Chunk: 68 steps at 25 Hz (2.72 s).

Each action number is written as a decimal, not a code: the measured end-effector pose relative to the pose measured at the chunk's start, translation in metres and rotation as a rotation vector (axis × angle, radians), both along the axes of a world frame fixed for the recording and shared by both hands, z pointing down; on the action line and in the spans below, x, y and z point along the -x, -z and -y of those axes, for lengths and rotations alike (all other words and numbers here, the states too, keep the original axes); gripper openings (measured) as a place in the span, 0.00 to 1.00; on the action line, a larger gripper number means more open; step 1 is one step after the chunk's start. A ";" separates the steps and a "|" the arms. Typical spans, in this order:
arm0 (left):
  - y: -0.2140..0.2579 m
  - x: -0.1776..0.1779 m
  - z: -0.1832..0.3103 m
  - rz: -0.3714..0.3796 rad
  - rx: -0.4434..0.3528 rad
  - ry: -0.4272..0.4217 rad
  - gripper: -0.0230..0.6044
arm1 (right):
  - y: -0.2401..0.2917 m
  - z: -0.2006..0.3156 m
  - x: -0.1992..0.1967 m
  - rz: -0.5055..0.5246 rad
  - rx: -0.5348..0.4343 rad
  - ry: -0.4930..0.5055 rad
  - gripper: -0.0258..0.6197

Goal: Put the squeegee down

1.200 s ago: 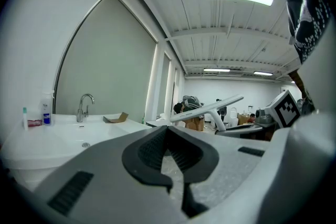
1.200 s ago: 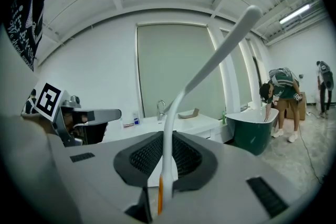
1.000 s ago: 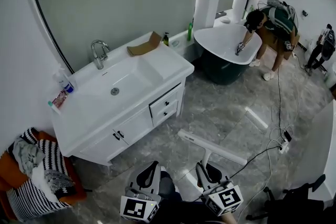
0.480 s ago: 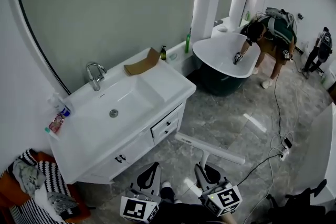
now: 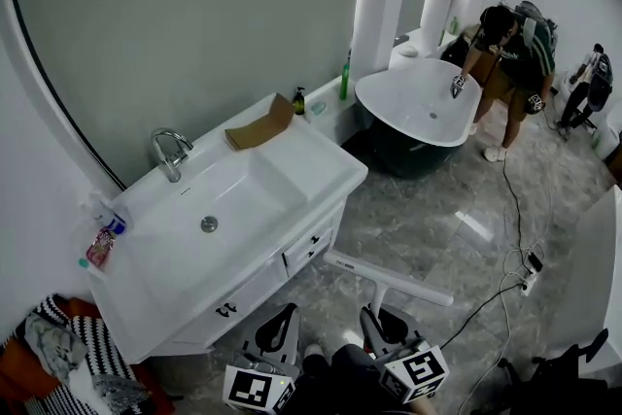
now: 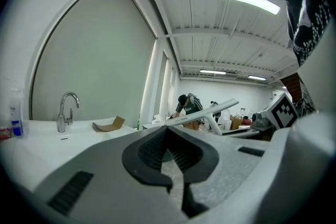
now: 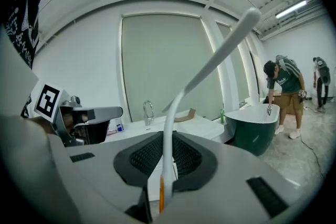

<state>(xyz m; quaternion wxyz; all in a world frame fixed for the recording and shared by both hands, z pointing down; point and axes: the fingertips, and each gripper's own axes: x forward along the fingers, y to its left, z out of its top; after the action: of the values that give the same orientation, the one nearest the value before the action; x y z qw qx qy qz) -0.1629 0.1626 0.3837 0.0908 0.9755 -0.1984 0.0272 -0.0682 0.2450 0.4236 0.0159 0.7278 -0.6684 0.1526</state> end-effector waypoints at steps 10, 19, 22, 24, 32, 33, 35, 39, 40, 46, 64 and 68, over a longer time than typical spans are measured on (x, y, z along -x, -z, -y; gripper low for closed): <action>-0.011 -0.021 0.020 0.015 0.034 0.000 0.04 | -0.013 0.023 -0.027 0.019 0.034 -0.014 0.13; -0.009 -0.062 0.065 0.010 0.033 0.075 0.04 | -0.014 0.075 -0.072 0.031 0.040 0.062 0.13; -0.005 -0.085 0.077 0.004 0.023 0.099 0.04 | -0.010 0.091 -0.097 0.034 0.033 0.082 0.13; -0.003 -0.100 0.084 -0.003 0.018 0.118 0.04 | -0.011 0.099 -0.116 0.029 0.026 0.094 0.13; -0.001 -0.159 0.102 0.009 -0.013 0.165 0.04 | -0.010 0.124 -0.183 0.049 -0.012 0.133 0.13; 0.000 -0.166 0.104 -0.003 -0.011 0.178 0.04 | -0.011 0.125 -0.189 0.051 -0.014 0.139 0.13; 0.000 -0.177 0.104 -0.019 -0.001 0.197 0.04 | -0.013 0.126 -0.200 0.049 -0.005 0.149 0.13; -0.007 -0.193 0.100 -0.008 0.021 0.195 0.04 | -0.018 0.130 -0.215 0.064 0.006 0.154 0.13; -0.009 -0.195 0.100 -0.004 0.024 0.197 0.04 | -0.020 0.130 -0.217 0.073 0.007 0.155 0.13; -0.015 -0.202 0.116 0.006 0.045 0.223 0.04 | -0.027 0.146 -0.227 0.083 0.027 0.176 0.13; -0.010 -0.217 0.252 0.009 0.065 0.211 0.04 | -0.014 0.282 -0.240 0.060 0.048 0.175 0.13; -0.022 -0.207 0.275 0.053 0.066 0.206 0.04 | -0.017 0.302 -0.231 0.073 0.060 0.176 0.13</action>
<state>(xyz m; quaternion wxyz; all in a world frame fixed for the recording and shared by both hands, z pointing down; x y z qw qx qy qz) 0.0438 -0.1121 0.4060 0.1196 0.9455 -0.2988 0.0501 0.1626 -0.0571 0.4402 0.0266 0.6595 -0.7250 0.1967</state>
